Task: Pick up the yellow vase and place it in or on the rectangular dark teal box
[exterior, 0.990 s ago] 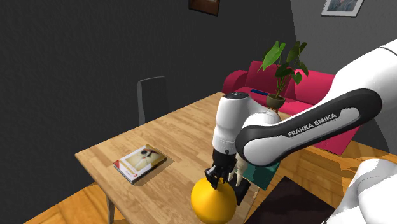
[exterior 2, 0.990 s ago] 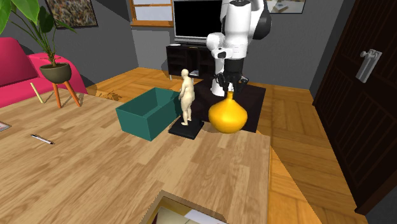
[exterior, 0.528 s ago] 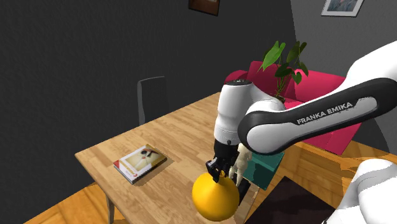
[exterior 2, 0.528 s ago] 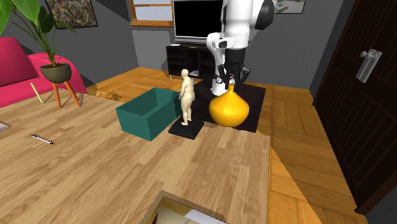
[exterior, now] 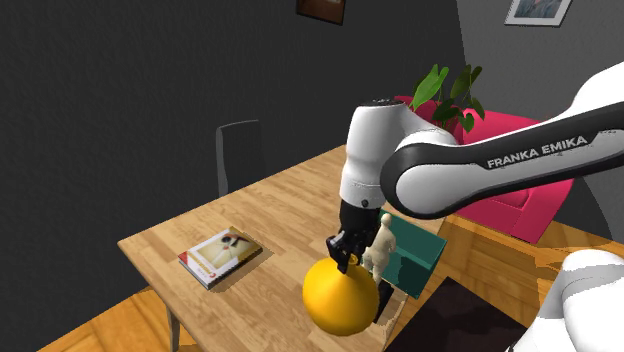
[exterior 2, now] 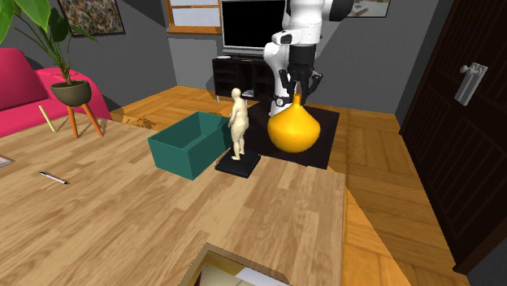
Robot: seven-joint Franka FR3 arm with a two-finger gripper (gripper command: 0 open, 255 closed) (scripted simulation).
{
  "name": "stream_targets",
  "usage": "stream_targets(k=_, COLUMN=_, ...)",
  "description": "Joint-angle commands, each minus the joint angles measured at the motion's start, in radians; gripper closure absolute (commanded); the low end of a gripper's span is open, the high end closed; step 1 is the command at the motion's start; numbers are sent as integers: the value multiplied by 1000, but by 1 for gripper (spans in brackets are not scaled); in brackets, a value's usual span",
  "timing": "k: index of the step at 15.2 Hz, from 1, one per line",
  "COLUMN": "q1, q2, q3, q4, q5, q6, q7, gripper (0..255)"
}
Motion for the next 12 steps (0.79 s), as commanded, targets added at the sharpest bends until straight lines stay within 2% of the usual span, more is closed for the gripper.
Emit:
stream_targets(k=1, q1=-1, q2=-10, q3=-5, q4=19, q5=-1, q6=-29, q7=-3, gripper=255)
stream_targets(k=11, q1=-3, q2=-54, q3=-23, q4=120, q5=-5, q6=-172, q7=-5, gripper=255)
stream_targets(k=12, q1=-12, q2=-65, q3=-43, q4=114, q5=-11, q6=-180, q7=-30, gripper=255)
